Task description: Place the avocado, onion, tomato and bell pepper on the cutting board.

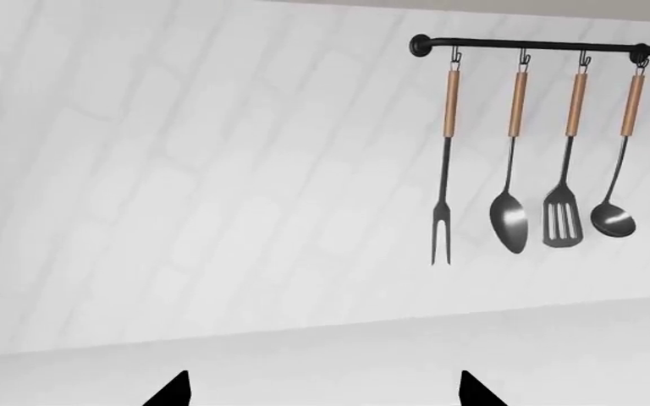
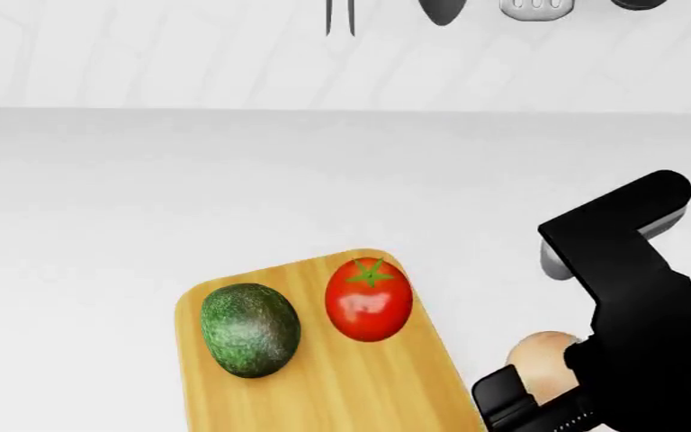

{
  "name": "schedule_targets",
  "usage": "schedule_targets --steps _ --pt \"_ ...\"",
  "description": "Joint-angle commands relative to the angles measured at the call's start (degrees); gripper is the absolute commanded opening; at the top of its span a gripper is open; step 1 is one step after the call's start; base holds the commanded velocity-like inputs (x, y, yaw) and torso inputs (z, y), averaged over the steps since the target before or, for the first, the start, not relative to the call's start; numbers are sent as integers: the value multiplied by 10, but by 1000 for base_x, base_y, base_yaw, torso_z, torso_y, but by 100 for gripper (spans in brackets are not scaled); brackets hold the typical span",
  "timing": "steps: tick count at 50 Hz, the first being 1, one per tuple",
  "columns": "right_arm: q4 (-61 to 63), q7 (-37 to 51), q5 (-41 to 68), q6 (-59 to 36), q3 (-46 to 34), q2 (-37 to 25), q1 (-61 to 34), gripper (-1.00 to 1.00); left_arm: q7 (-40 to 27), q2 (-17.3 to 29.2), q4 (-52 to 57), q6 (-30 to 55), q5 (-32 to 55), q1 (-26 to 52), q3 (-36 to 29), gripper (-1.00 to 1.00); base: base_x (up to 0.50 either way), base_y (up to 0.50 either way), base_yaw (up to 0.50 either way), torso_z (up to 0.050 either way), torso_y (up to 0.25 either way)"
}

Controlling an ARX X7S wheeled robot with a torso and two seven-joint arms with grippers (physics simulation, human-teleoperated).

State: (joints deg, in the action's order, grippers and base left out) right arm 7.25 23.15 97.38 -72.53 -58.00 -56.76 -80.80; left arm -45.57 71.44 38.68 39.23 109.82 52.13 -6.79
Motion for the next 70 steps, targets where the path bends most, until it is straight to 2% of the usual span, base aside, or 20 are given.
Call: schedule_targets --steps 1,12,13,21,38,56,70 --pt "2 -3 -8 16 -8 -1 24 100 1 1 2 -1 0 -5 4 100 0 0 0 0 0" --pt "2 -7 -13 26 -12 -3 37 100 1 2 5 -2 -1 -11 9 100 0 0 0 0 0" --pt "3 -6 -13 26 -12 -4 36 -100 1 2 5 -3 -1 -12 10 100 0 0 0 0 0" --pt "7 -1 -8 18 -8 -7 21 -100 2 5 7 -6 0 -19 16 100 0 0 0 0 0" --pt "29 41 55 -40 10 -6 -76 -100 1 -2 3 1 2 -4 12 100 0 0 0 0 0" --pt "87 58 95 -31 4 7 -70 -100 1 2 6 -1 3 -14 22 100 0 0 0 0 0" --pt "91 58 82 -22 -6 49 -69 -100 3 7 10 -6 4 -32 36 100 0 0 0 0 0"
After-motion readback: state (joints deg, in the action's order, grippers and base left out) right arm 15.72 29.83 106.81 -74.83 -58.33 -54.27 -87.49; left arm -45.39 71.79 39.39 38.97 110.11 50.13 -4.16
